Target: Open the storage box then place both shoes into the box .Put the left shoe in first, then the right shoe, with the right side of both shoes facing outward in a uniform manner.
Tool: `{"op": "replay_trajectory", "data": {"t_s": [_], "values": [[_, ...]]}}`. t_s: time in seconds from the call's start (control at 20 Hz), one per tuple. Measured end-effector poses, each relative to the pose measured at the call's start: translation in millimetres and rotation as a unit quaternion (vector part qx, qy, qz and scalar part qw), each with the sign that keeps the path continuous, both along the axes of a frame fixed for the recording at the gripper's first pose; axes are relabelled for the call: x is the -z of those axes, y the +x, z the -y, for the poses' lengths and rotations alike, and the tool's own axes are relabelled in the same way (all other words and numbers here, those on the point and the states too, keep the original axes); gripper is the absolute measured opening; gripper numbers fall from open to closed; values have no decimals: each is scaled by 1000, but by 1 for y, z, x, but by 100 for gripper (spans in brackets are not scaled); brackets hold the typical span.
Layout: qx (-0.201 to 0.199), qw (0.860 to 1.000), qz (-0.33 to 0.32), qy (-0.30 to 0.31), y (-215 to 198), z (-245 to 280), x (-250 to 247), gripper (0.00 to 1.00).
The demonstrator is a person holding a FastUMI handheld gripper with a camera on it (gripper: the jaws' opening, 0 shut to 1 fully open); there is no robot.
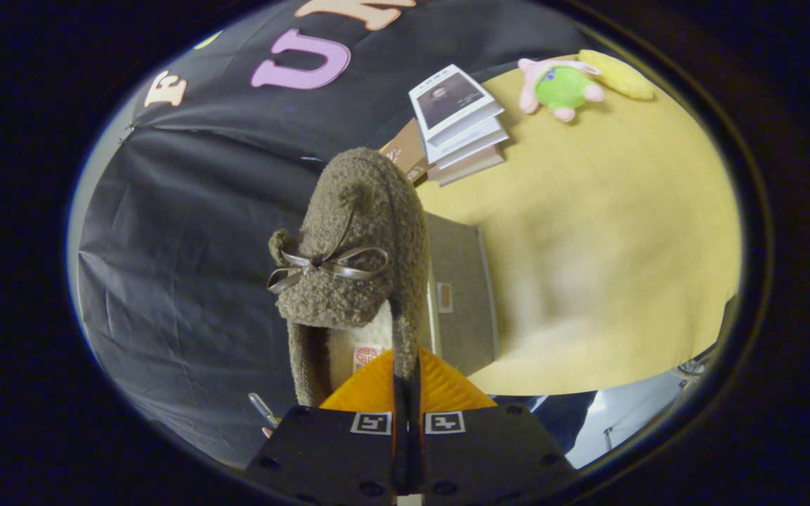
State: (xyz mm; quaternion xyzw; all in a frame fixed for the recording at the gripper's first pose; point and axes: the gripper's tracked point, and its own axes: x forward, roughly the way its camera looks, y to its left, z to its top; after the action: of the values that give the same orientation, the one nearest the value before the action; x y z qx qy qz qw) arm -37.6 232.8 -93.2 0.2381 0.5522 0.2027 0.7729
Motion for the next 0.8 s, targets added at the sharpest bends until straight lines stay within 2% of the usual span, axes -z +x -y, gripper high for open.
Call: {"op": "replay_trajectory", "data": {"t_s": [0.25,0.4,0.8], "values": [[-20,1000,10,-18,3,-53,22,4],[-16,999,21,-45,8,-73,43,4],[6,986,42,-163,18,-68,105,4]]}}
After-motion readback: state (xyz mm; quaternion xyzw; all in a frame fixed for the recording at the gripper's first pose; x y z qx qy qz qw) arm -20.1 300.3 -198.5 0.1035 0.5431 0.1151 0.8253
